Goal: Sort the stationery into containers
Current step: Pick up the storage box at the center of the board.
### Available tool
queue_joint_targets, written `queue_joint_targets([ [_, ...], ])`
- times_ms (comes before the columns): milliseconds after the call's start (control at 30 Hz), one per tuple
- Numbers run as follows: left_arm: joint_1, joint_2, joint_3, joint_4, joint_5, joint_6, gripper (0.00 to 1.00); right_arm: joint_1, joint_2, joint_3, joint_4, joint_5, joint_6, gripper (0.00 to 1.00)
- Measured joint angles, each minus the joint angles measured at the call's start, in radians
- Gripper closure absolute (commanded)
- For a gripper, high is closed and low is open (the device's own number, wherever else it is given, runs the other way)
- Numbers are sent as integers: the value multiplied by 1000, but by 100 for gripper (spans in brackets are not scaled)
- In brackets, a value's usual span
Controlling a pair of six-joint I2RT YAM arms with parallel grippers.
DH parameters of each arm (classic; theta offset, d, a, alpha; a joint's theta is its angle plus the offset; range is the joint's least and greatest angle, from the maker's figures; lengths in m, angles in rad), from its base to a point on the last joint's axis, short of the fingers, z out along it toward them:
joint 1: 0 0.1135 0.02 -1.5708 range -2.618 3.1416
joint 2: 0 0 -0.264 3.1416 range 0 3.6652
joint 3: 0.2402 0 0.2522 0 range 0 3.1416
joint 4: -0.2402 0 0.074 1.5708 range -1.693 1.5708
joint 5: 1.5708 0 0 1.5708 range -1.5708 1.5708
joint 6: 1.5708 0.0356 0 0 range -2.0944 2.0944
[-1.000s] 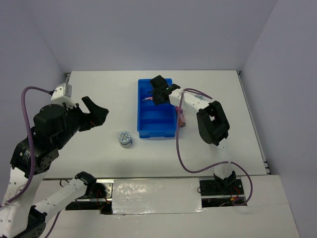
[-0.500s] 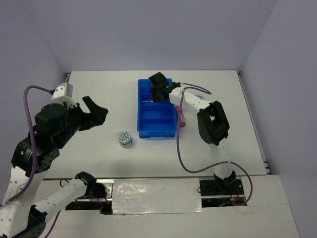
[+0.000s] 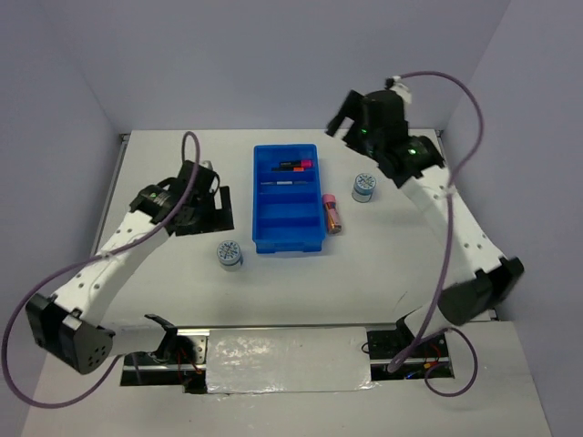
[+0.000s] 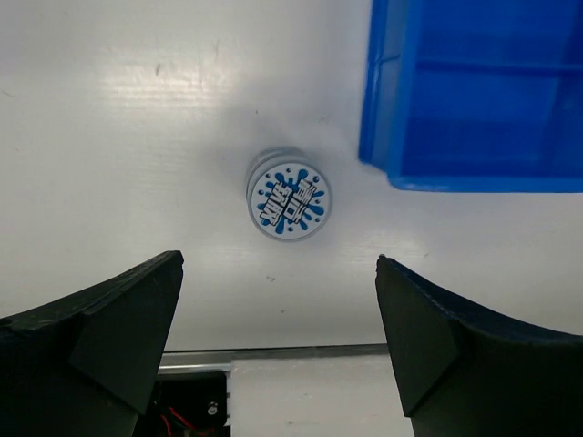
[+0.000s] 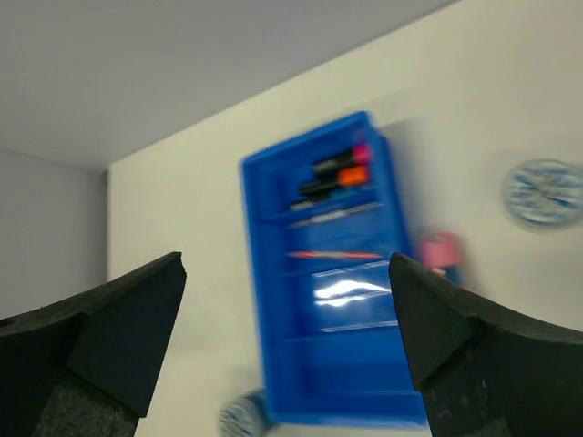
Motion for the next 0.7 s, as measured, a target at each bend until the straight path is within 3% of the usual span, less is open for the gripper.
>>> queue_joint_targets([
  [133,0,111,-88,27,32,3,1,-135,-196,-205,-81,-56,-119,0],
  [300,0,187,-104,82,42,20,1,-152,-282,-404,-178,-127,-226,0],
  [700,0,286,-192,198,45,9,1,-151,-329,-431,-229,-194,-344,0],
])
